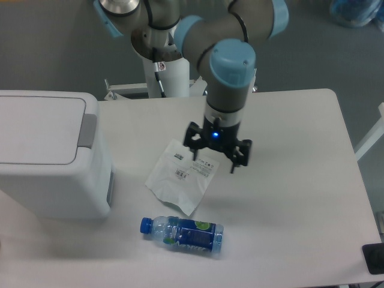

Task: Open the trash can
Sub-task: 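Move the gripper over to the trash can lid edge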

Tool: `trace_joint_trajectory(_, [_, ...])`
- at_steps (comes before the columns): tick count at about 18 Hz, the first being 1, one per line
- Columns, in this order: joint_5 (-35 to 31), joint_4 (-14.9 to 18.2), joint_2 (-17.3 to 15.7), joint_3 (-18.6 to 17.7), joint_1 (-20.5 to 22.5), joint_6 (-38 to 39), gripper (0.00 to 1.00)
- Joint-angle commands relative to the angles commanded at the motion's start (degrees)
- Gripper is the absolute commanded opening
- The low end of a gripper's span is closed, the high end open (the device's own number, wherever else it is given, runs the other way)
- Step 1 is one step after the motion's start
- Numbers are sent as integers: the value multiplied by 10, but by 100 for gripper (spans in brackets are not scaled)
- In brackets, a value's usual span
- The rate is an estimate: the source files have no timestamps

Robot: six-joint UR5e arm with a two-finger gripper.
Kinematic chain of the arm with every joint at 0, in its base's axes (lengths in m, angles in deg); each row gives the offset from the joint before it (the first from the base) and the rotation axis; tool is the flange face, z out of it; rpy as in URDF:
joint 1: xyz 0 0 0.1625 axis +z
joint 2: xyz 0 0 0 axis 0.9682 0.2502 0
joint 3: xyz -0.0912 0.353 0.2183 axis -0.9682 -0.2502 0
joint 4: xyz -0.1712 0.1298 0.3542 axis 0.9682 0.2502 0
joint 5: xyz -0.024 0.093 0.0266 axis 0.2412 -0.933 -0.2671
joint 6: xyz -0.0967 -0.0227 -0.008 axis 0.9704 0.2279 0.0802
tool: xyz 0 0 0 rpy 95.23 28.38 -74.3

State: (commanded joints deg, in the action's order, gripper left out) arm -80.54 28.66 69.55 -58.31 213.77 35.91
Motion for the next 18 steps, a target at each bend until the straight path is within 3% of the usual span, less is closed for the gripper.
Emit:
trace_joint_trajectory(3, [42,56,2,53,-30,49,100])
trace_joint_trajectory(5, [84,86,0,69,-28,48,100])
trace_joint_trajectory(7, [116,92,-2,77,-29,52,100])
trace_joint_trajectory(14, [134,92,-16,75,-30,112,100])
trace_joint_trajectory(18, [134,89,-52,49,-35,128,100])
